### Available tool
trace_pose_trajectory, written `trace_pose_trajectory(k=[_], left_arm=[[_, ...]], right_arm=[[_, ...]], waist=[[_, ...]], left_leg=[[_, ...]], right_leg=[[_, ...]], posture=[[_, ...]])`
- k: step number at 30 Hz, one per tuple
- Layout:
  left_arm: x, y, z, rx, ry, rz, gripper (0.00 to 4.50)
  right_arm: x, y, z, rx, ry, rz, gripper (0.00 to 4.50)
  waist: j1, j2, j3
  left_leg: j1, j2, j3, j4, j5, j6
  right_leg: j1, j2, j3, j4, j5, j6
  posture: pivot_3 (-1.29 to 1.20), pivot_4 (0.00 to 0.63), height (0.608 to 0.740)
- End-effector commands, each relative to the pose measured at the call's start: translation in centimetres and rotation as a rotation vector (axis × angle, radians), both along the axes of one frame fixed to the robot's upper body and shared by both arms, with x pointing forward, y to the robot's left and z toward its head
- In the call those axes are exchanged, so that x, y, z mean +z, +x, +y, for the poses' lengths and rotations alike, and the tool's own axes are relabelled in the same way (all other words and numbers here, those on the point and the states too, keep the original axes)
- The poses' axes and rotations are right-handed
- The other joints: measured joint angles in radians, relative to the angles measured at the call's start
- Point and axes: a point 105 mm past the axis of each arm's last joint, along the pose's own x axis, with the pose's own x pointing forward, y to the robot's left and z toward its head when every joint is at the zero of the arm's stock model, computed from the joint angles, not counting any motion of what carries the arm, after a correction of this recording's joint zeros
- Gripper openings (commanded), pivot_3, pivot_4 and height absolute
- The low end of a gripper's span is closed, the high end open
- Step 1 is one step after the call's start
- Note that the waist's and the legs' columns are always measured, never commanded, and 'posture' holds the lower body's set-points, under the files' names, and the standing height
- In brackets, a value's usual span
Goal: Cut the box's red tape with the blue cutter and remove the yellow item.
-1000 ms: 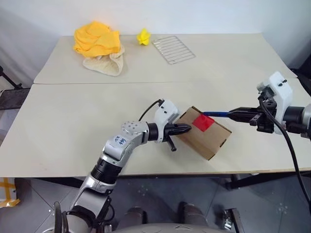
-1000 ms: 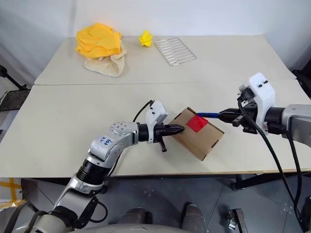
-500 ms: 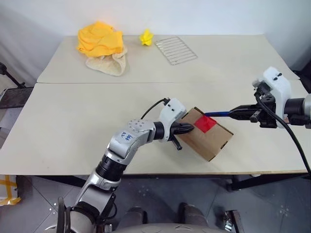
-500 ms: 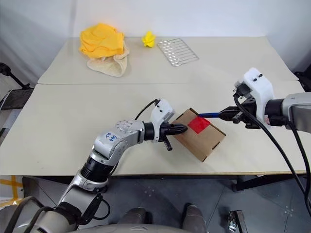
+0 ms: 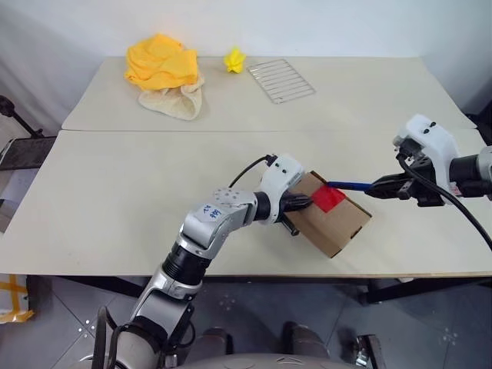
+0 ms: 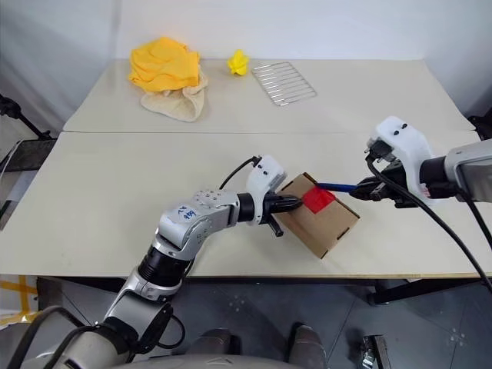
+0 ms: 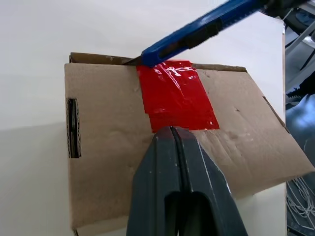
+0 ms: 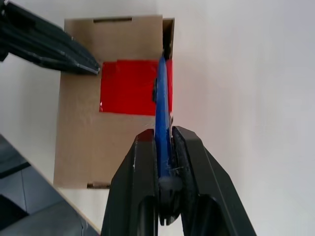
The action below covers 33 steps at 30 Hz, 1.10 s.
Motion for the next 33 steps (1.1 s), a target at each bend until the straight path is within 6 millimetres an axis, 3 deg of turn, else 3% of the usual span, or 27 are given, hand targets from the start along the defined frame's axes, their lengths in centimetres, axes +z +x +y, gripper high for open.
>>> trace_pose_trajectory(k=[1, 16, 25, 28, 33], left_arm=[[-3.2, 1.0, 1.2, 0.091, 0.109, 0.079, 0.0], [-3.6, 1.7, 1.3, 0.127, 0.121, 0.078, 0.0], [-3.4, 1.5, 1.0, 0.118, 0.116, 0.068, 0.0], [-3.4, 1.4, 1.1, 0.109, 0.12, 0.055, 0.0], [-3.4, 1.3, 1.1, 0.101, 0.121, 0.05, 0.0]], right_arm=[[-0.2, -1.3, 0.2, 0.047, -0.02, 0.062, 0.16], [-0.6, -3.6, -1.1, 0.098, -0.095, 0.16, 0.16], [-1.2, -1.4, -0.2, 0.083, -0.071, 0.114, 0.16], [-0.5, 0.1, -0.1, 0.061, -0.057, 0.058, 0.16], [-0.1, 0.7, 0.2, 0.079, -0.066, 0.05, 0.16]], waist=[[0.0, 0.0, 0.0], [0.003, -0.002, -0.001], [-0.01, -0.005, -0.005], [-0.012, -0.006, -0.005], [-0.012, -0.006, -0.006]], left_leg=[[0.0, 0.0, 0.0, 0.0, 0.0, 0.0], [0.001, 0.0, 0.0, 0.0, 0.0, 0.0], [0.004, 0.001, 0.0, 0.0, 0.0, 0.0], [0.004, 0.001, 0.001, 0.0, 0.0, 0.0], [0.004, 0.001, 0.0, 0.001, 0.0, 0.0]], right_leg=[[0.0, 0.0, 0.0, 0.0, 0.0, 0.0], [0.002, 0.0, 0.0, -0.001, 0.001, -0.001], [0.004, 0.0, 0.001, -0.001, 0.002, -0.002], [0.004, 0.0, 0.001, -0.001, 0.002, -0.002], [0.004, 0.0, 0.001, -0.001, 0.002, -0.002]], posture=[[0.0, 0.15, 0.74], [0.0, 0.15, 0.74], [0.0, 0.15, 0.74], [0.0, 0.15, 0.74], [0.0, 0.15, 0.74]])
